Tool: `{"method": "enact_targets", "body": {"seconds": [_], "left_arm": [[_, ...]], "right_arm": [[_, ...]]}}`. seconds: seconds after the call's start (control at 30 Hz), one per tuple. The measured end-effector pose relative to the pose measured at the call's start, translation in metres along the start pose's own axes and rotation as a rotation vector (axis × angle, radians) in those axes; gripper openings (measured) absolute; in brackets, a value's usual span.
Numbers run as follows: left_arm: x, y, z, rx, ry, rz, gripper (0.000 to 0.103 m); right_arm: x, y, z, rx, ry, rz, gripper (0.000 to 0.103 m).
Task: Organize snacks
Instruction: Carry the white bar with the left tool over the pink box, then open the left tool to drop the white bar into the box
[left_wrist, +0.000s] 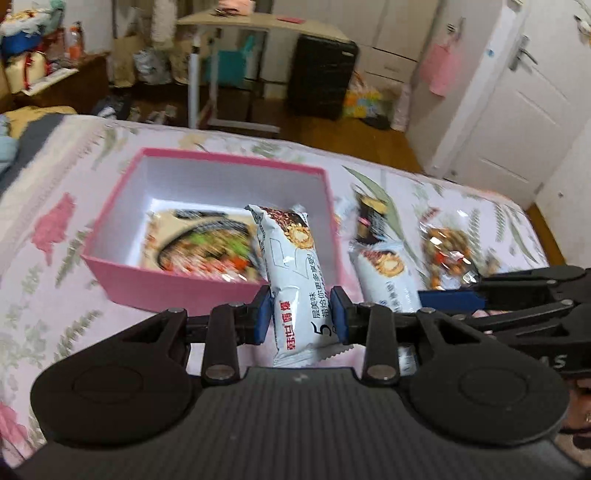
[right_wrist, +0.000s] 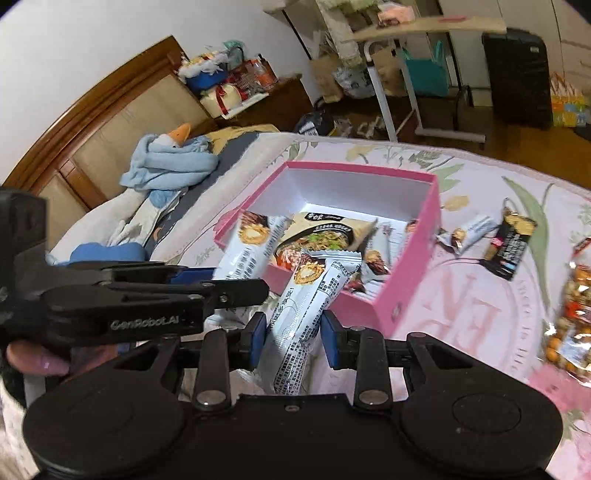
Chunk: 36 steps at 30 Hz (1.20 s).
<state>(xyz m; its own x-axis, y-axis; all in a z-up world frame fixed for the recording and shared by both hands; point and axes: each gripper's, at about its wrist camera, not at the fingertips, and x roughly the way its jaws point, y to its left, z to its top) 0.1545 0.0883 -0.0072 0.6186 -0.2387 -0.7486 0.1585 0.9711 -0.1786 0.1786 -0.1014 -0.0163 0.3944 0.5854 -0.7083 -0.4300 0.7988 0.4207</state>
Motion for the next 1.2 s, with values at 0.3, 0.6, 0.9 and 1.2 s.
{"method": "enact_targets", "body": {"seconds": [0.3, 0.6, 0.9, 1.2], "left_arm": [[0.037, 0.044, 0.046, 0.060, 0.010, 0.178, 0.033], [0.116, 0.109, 0.068, -0.020, 0.071, 0.159, 0.033], [0.139, 0.125, 0.059, -0.105, 0.147, 0.139, 0.048], [0.077, 0.089, 0.058, -0.013, 0.094, 0.114, 0.055]], "right_arm": [[0.073, 0.007, 0.050, -0.024, -0.010, 0.001, 0.037], [0.156, -0.016, 0.062, 0.055, 0.018, -0.014, 0.037], [0.163, -0.021, 0.059, 0.113, 0.033, -0.010, 0.054], [0.071, -0.015, 0.048, 0.030, 0.036, -0.067, 0.054]]}}
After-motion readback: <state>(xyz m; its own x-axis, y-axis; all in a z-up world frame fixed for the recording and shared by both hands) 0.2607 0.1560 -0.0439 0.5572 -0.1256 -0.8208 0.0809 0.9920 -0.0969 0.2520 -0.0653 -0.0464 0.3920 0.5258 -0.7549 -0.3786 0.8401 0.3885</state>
